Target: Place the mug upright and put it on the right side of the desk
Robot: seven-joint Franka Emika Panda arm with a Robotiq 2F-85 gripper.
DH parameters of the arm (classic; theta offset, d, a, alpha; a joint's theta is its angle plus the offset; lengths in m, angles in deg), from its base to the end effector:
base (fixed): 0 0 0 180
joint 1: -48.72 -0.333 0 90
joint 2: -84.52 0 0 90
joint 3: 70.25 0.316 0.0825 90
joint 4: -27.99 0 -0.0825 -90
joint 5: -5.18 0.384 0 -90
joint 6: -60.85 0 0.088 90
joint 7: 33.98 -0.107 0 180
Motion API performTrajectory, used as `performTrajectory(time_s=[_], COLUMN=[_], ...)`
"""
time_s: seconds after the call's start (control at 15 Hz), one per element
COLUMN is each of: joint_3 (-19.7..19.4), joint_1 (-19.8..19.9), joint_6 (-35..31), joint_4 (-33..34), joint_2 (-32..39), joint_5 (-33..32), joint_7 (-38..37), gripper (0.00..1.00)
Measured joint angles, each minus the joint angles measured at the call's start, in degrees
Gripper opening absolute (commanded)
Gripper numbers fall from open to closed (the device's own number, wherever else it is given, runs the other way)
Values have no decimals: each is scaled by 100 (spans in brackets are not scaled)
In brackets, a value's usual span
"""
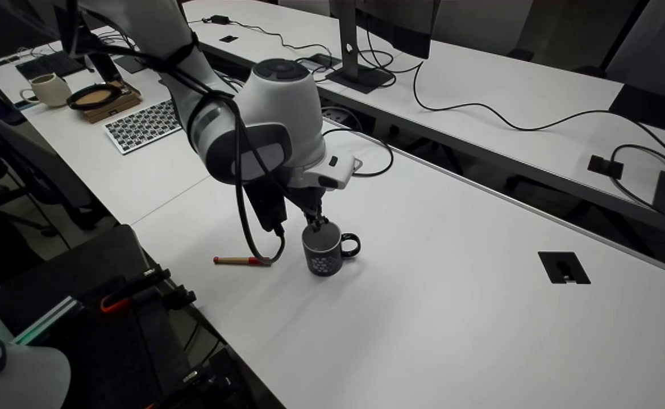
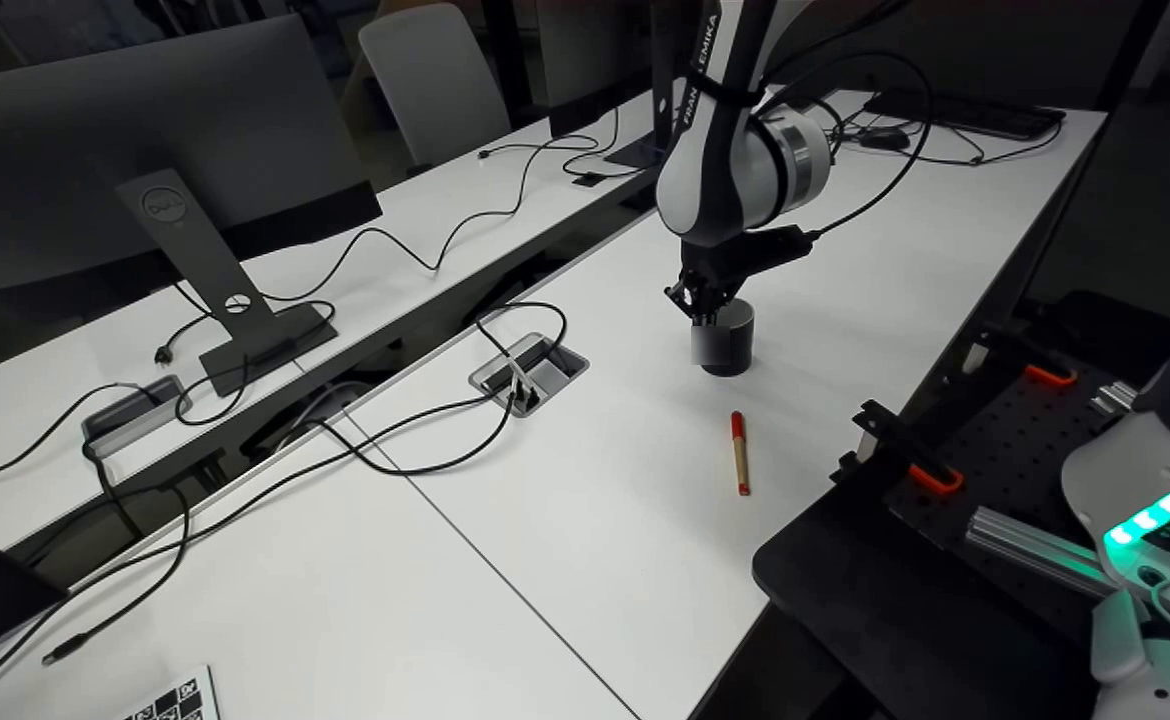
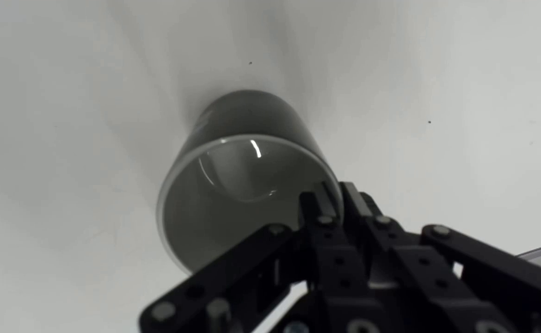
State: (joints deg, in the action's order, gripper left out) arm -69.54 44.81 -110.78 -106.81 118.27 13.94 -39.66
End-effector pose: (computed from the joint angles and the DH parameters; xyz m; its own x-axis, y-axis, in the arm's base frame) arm 0.4933 0.0296 0.0876 0.9841 -0.1714 0.0465 -0.1695 -0.9846 -0.0419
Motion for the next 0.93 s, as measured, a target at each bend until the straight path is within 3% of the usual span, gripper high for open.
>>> performTrajectory(time_s=[0.4,0.47,0.93], joint_3=[42,31,-8], joint_1=[59,47,-3], joint_6=[-29,-29,-29], joint_4=[-6,-6,-6], joint_2=[-20,-23,-25], joint_5=[-7,-9,-12], joint_7=[0,0,0], gripper=[2,9,9])
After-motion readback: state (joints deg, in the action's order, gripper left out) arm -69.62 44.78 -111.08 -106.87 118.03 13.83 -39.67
